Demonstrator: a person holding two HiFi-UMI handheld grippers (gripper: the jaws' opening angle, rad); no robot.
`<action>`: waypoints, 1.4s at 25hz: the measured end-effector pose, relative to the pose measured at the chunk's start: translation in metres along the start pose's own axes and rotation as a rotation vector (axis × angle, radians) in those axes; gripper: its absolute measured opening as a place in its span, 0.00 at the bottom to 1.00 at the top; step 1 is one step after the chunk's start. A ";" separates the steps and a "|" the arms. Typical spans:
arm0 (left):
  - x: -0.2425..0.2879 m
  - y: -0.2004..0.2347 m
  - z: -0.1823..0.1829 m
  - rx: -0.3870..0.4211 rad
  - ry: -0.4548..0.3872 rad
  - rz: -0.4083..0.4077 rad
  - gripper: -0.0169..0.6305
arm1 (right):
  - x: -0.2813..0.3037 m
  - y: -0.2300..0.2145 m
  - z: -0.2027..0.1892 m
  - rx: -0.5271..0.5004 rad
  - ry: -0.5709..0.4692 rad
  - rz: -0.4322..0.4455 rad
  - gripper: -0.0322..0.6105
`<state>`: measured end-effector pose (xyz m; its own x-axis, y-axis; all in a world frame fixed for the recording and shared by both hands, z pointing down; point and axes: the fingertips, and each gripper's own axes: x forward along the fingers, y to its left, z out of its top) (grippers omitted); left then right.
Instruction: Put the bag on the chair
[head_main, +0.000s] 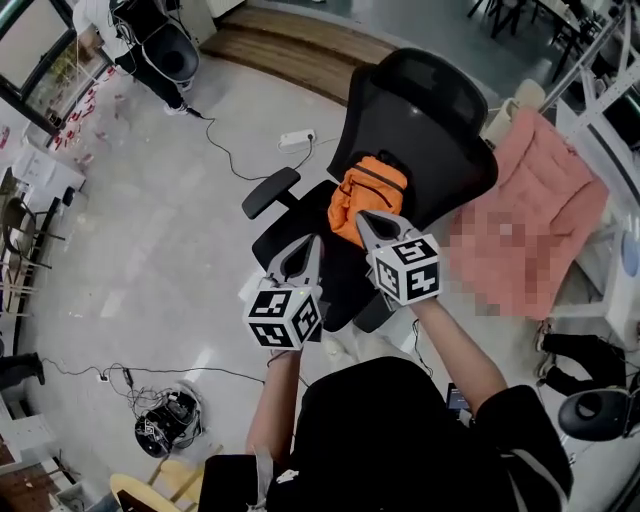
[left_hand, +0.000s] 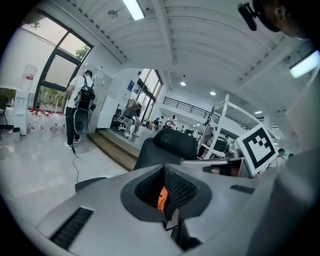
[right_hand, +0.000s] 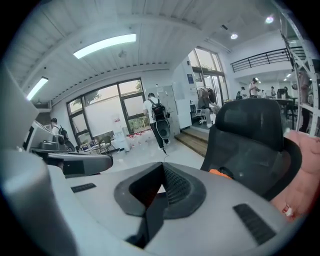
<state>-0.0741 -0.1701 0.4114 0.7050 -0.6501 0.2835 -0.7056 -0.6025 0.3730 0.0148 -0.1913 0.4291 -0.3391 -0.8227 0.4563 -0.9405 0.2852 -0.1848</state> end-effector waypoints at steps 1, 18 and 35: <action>-0.007 -0.004 0.003 0.005 -0.013 -0.003 0.04 | -0.006 0.007 0.003 -0.008 -0.012 0.004 0.05; -0.121 -0.043 0.038 0.107 -0.182 -0.011 0.04 | -0.085 0.103 0.035 -0.098 -0.193 0.053 0.05; -0.135 -0.112 0.077 0.190 -0.271 -0.026 0.04 | -0.158 0.109 0.088 -0.149 -0.383 0.125 0.05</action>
<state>-0.0952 -0.0506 0.2631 0.6963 -0.7174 0.0214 -0.7063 -0.6797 0.1979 -0.0319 -0.0737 0.2606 -0.4446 -0.8924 0.0765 -0.8950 0.4392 -0.0778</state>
